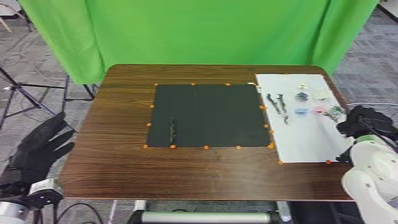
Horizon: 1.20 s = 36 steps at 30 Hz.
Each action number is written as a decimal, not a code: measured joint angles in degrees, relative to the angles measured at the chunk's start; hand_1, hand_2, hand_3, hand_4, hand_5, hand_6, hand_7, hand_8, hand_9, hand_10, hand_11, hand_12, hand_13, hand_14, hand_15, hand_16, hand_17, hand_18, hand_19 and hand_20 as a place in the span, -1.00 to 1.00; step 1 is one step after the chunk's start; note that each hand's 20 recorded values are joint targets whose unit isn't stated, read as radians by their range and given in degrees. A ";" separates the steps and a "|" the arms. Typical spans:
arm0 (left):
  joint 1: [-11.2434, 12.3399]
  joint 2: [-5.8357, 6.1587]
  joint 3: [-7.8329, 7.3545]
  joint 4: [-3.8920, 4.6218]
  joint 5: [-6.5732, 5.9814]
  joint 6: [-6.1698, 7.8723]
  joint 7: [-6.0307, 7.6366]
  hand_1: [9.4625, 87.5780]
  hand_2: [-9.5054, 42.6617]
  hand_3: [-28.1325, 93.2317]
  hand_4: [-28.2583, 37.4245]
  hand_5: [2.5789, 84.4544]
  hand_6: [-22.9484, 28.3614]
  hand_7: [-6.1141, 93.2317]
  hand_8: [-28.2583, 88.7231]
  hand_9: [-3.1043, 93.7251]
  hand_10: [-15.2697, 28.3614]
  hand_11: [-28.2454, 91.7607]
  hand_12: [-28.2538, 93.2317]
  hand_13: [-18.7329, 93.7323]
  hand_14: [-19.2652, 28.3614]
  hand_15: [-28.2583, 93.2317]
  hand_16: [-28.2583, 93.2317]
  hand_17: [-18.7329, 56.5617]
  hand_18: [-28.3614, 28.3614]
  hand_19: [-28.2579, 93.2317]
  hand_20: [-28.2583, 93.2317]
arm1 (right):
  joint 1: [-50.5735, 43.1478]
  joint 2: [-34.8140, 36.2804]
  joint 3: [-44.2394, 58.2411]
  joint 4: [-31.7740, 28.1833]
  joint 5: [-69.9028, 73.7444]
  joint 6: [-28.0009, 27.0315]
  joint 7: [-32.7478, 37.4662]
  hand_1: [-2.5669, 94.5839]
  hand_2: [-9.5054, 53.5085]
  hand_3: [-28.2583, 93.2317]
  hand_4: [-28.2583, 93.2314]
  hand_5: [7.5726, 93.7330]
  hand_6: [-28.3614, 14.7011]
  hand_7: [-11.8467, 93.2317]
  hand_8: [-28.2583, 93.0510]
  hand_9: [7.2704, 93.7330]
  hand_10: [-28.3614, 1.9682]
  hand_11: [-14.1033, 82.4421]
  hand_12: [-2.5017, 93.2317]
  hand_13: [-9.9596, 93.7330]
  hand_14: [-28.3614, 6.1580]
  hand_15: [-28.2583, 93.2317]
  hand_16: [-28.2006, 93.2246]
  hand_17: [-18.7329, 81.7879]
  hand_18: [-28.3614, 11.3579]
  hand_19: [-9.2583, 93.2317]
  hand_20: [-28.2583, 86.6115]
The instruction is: Arrange flowers
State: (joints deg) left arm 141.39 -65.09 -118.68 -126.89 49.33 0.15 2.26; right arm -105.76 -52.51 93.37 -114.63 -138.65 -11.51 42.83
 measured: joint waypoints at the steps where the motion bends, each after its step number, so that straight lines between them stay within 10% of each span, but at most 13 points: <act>1: 0.06 0.00 -0.07 -0.04 0.00 0.01 0.00 -0.66 -0.83 0.62 -1.00 -0.55 -0.07 -0.49 -0.68 -0.59 0.08 -0.33 -0.22 -0.43 0.28 -0.24 -0.45 -0.77 0.66 0.09 -0.41 | 0.58 0.00 -0.42 -0.52 0.29 0.27 -0.13 -0.09 -1.00 0.85 -0.90 0.43 0.33 0.38 -0.14 0.63 0.18 0.60 0.15 0.60 0.08 0.89 0.06 -0.02 -0.73 0.84 0.37; 18: 0.17 0.08 -0.31 -0.21 0.00 0.03 -0.35 -0.66 -0.84 0.63 -1.00 -0.55 -0.08 -0.48 -0.69 -0.59 0.08 -0.34 -0.22 -0.42 0.28 -0.24 -0.45 -0.77 0.66 0.09 -0.40 | 18.90 -10.34 -23.64 -0.84 -2.01 0.59 -3.92 -0.09 -1.00 0.83 -0.87 0.49 0.33 0.33 -0.14 0.67 0.19 0.60 0.10 0.64 0.12 0.88 0.07 0.03 -0.77 0.88 0.35; 36: -0.47 0.68 0.18 -0.13 -0.02 -0.01 -1.33 -0.66 -0.84 0.63 -1.00 -0.55 -0.08 -0.48 -0.69 -0.59 0.07 -0.34 -0.21 -0.42 0.28 -0.24 -0.45 -0.78 0.69 0.09 -0.41 | 18.31 -26.76 -33.12 9.92 -9.34 -8.48 -8.00 -0.10 -1.00 0.84 -0.87 0.51 0.33 0.31 -0.14 0.67 0.18 0.59 0.08 0.64 0.11 0.87 0.08 0.03 -0.77 0.89 0.33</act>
State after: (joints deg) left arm 140.92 -64.41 -118.50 -127.02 49.31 0.14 0.93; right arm -87.45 -79.27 60.25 -104.71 -147.99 -20.00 34.83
